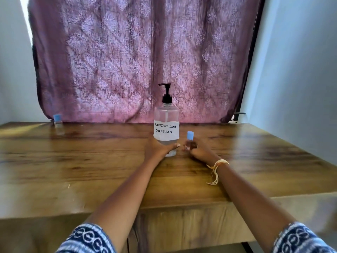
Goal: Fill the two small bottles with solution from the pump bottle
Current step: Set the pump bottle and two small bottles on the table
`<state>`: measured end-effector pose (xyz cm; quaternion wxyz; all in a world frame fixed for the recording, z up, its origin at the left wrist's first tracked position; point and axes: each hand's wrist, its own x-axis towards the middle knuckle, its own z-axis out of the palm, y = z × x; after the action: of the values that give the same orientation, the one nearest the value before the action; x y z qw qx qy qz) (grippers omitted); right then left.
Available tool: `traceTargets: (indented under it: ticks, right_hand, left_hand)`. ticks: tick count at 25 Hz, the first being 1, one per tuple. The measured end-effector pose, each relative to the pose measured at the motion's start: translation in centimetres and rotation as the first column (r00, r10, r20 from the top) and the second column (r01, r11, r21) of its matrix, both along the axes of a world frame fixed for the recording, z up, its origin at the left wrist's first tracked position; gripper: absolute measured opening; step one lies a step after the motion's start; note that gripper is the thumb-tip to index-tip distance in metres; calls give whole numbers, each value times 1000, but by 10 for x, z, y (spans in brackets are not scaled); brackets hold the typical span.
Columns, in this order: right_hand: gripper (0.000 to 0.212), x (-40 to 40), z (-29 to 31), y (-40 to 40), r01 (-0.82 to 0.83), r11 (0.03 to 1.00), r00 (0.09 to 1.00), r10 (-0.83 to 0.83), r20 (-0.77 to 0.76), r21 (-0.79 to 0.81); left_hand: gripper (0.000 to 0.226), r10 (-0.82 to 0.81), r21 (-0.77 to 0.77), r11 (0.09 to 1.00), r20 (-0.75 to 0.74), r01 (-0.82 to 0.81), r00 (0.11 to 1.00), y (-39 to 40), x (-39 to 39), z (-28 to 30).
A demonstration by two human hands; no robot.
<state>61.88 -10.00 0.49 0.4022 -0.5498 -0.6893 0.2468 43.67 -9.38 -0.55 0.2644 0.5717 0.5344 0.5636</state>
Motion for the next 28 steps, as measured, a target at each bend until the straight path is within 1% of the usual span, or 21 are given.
traceTargets:
  ticks: [3,5,6,7,8,9,10,11,12,13,15,16,19,21,23,25,27,28]
  right_hand:
    - [25,1,0,-2,34,999,999,-33,28,-7]
    - [27,2,4,-8,53,997,997,-49,55,-63]
    - [31,2,4,-13,75,991,996,-69,62,-110]
    - [42,2,4,-19,117,983,991,-105,83,-143]
    - [60,1,1,-26,186,974,976,-168,141,-132]
    - [71,-1,-3,-32,251,965,957,-236,170,-73]
    - [72,-6,-6,-41,290,957,944,-290,157,21]
    - [67,-13,-6,-50,306,942,939,-323,120,138]
    - [58,-23,-3,-58,301,922,940,-330,90,243]
    - [49,-35,4,-63,277,908,947,-314,73,316]
    - [38,-64,20,-67,189,907,975,-220,41,376]
    - [34,-82,28,-68,139,907,985,-170,42,399]
    - [23,-140,41,-65,-40,918,999,23,47,394]
    - [21,-182,43,-56,-147,922,988,121,93,357]
    - [25,-220,40,-43,-202,926,976,162,146,320]
    - [39,-258,30,-25,-226,934,966,179,186,275]
    - [51,-292,16,-8,-278,943,943,231,241,184]
    - [54,-312,9,2,-309,941,929,267,257,139]
  left_hand:
    - [91,-30,-43,999,-35,28,999,-4,-5,0]
    - [91,-75,-57,996,-82,71,994,-8,-9,2]
    - [92,-124,-78,990,-117,115,985,-10,-12,4]
    - [91,-187,-110,979,-160,170,969,-10,-18,6]
    - [87,-246,-156,964,-208,217,947,-12,-25,9]
    - [80,-300,-215,944,-251,249,920,-15,-35,12]
    - [79,-336,-282,925,-292,255,895,-19,-47,15]
    - [77,-352,-331,912,-329,242,876,-23,-61,19]
    - [70,-348,-353,910,-365,217,864,-26,-76,22]
    - [59,-332,-352,915,-389,195,859,-28,-92,26]
    - [41,-285,-321,934,-398,159,872,-34,-120,34]
    - [35,-250,-301,945,-406,130,879,-37,-135,38]
    - [29,-118,-244,970,-427,11,896,-44,-178,45]
    - [27,-20,-202,977,-411,-69,911,-47,-207,48]
    - [25,62,-177,974,-401,-144,914,-46,-235,48]
    - [23,136,-151,967,-381,-207,914,-42,-265,43]
    - [25,194,-146,956,-342,-256,920,-34,-293,31]
    - [26,228,-151,946,-324,-288,918,-29,-311,24]
